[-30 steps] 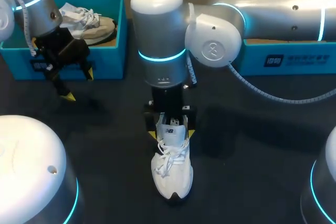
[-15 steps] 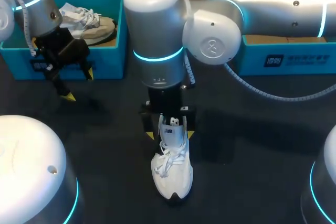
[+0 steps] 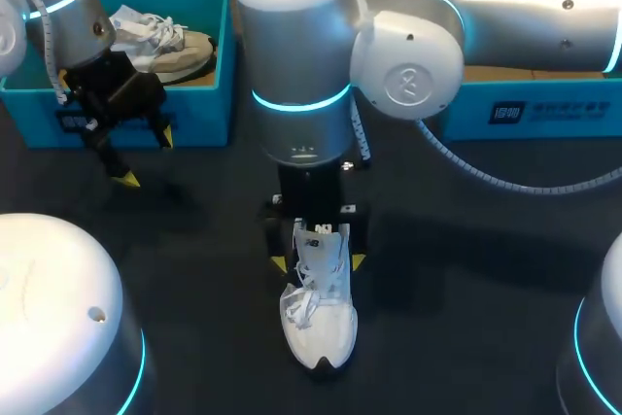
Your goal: Take the shoe out of the shoebox, open the shoe tongue, remove and reinsert the insole, then place the shoe into the shoebox
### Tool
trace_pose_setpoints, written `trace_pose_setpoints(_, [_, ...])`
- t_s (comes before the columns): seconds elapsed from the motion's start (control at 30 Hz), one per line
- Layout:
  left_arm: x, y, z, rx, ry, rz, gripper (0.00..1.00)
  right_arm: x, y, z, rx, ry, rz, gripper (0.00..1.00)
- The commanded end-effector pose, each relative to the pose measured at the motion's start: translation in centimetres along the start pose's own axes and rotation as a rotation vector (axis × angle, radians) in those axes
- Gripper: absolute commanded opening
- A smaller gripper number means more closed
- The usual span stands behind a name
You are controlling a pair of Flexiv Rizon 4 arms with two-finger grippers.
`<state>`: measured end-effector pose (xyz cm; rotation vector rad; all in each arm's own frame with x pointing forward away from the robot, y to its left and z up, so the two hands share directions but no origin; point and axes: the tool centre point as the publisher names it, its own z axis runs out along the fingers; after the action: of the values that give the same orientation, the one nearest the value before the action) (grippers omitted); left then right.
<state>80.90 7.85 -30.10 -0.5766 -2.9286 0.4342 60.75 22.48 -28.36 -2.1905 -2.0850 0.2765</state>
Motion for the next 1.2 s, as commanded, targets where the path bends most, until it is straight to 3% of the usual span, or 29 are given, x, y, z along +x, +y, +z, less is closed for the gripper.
trace_pose_setpoints(0.03, [0.1,0.0,-0.1,-0.004,0.0,0.0,1.0,1.0,-2.5,0.0,-0.052,0.006,0.081,1.0])
trace_pose_setpoints(0.27, [0.1,0.0,-0.1,-0.004,0.0,0.0,1.0,1.6,-3.8,0.0,-0.048,0.012,0.09,0.99])
trace_pose_setpoints(0.4, [0.1,0.0,-0.1,-0.004,0.0,0.0,1.0,1.6,-4.1,-0.3,-0.055,0.006,0.1,0.5])
trace_pose_setpoints(0.43, [0.1,0.0,-0.1,-0.004,0.0,0.0,1.0,1.5,-4.1,-0.3,-0.059,0.006,0.101,0.45])
trace_pose_setpoints(0.47, [0.1,0.0,-0.1,-0.004,0.0,0.0,1.0,1.5,-4.1,-0.4,-0.061,0.005,0.104,0.32])
trace_pose_setpoints(0.5, [0.1,0.0,-0.1,-0.004,0.0,0.0,1.0,1.5,-4.1,-0.4,-0.061,0.004,0.104,0.27])
trace_pose_setpoints(0.73, [0.1,0.0,-0.1,-0.004,0.0,0.0,1.0,1.0,-3.0,0.1,-0.067,0.018,0.105,0.28])
trace_pose_setpoints(1.2, [0.1,0.0,-0.1,-0.004,0.0,0.0,1.0,-0.3,2.7,2.0,-0.074,0.032,0.076,0.27])
